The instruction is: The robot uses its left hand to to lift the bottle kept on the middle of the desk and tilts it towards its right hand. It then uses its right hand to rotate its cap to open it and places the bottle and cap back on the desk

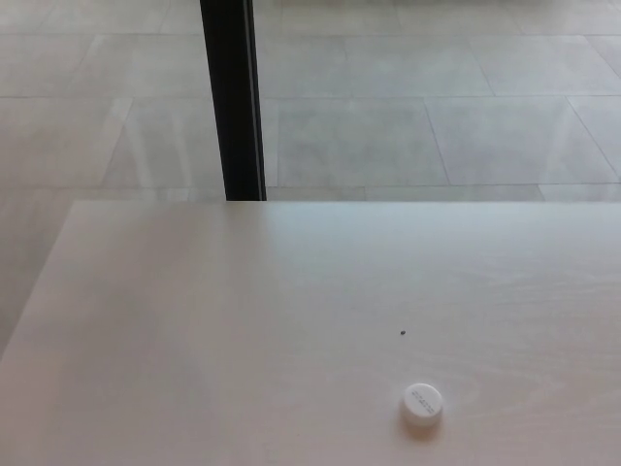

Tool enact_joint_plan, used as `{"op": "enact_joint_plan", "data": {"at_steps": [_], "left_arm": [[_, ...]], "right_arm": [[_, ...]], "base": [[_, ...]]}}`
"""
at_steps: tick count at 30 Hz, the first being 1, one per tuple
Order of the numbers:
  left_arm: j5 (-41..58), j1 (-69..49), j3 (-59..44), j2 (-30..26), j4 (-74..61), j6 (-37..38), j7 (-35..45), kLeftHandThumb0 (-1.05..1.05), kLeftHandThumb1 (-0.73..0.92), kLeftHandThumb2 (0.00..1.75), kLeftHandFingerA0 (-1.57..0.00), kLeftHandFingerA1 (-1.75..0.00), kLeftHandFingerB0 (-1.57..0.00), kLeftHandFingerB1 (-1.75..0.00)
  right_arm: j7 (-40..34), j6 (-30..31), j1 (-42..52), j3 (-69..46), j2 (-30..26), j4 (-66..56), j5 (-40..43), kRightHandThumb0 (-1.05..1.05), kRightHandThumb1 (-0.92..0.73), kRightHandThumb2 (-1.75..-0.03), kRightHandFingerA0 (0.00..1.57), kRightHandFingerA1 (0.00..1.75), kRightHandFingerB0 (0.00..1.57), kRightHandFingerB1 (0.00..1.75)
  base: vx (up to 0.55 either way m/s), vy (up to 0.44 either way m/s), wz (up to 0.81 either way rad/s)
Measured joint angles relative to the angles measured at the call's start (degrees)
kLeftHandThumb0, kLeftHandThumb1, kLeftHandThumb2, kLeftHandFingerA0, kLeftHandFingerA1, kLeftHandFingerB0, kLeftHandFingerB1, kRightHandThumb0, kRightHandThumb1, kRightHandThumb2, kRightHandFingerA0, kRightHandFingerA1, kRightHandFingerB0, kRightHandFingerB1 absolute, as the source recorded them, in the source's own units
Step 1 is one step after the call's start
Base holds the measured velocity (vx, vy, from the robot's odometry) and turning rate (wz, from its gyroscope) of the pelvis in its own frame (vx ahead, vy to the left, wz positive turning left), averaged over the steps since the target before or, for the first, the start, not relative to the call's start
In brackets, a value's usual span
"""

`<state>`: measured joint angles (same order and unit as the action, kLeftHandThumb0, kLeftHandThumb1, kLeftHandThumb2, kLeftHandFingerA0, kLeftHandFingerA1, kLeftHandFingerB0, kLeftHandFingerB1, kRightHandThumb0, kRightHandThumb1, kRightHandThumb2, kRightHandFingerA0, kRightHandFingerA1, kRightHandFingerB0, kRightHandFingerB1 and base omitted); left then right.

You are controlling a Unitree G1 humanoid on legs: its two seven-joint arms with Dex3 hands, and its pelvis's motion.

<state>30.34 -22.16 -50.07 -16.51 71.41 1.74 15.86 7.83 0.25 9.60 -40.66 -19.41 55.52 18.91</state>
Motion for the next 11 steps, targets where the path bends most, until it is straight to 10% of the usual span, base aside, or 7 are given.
{"op": "enact_joint_plan", "data": {"at_steps": [1, 2, 4, 5, 7, 8, 11], "left_arm": [[0.0, -0.1, 0.3, -0.1, 0.0, 0.0, 0.0, -0.80, 0.84, 0.65, -0.16, -0.59, -0.19, -0.47], [0.0, -0.1, 0.6, -0.2, 0.1, 0.1, 0.0, -0.79, 0.84, 0.65, -0.19, -0.59, -0.21, -0.49], [0.0, -0.2, 1.0, -0.3, 0.1, 0.4, 0.1, -0.79, 0.85, 0.65, -0.19, -0.60, -0.20, -0.49], [0.0, -0.2, 1.1, -0.3, 0.1, 0.5, 0.1, -0.79, 0.85, 0.66, -0.19, -0.60, -0.20, -0.49], [0.0, -0.3, 1.4, -0.3, 0.2, 0.5, 0.1, -0.79, 0.84, 0.65, -0.23, -0.60, -0.26, -0.49], [0.0, -0.3, 1.5, -0.4, 0.2, 0.5, 0.1, -0.79, 0.64, 1.07, -0.21, -0.61, -0.19, -0.55], [0.0, -0.2, 2.2, -0.6, 0.4, 0.7, 0.1, -0.79, 0.65, 1.08, -0.21, -0.61, -0.17, -0.54]], "right_arm": [[-0.1, 0.4, 0.6, 0.1, 0.1, -1.5, 0.1, -0.45, -0.74, -0.63, 0.15, 0.36, 0.12, 0.27], [-0.1, 0.8, 1.1, 0.1, 0.2, -2.8, 0.3, -0.28, -0.64, -1.09, 0.02, 0.52, 0.00, 0.48], [0.2, 1.3, 1.7, 0.2, 0.2, -4.1, 0.6, -0.29, -0.64, -1.10, 0.02, 0.52, 0.00, 0.48], [0.5, 1.6, 2.0, 0.4, 0.2, -4.6, 0.8, -0.44, -0.75, -0.63, 0.12, 0.35, 0.15, 0.29], [1.0, 2.1, 2.2, 0.6, 0.2, -4.8, 1.1, -0.46, -0.74, -0.63, 0.18, 0.38, 0.25, 0.32], [1.1, 2.3, 2.2, 0.7, 0.2, -4.8, 1.3, -0.48, -0.76, -0.62, 0.21, 0.39, 0.27, 0.32], [1.9, 2.6, 2.7, 2.3, 0.1, -4.9, 1.2, -0.47, -0.74, -0.62, 0.28, 0.41, 0.33, 0.33]], "base": [[0.00, 0.000, 0.00], [0.00, 0.000, 0.00], [0.00, 0.000, 0.00], [0.00, 0.000, 0.00], [0.00, 0.000, 0.00], [0.00, 0.000, 0.00], [0.00, 0.000, 0.00]]}}
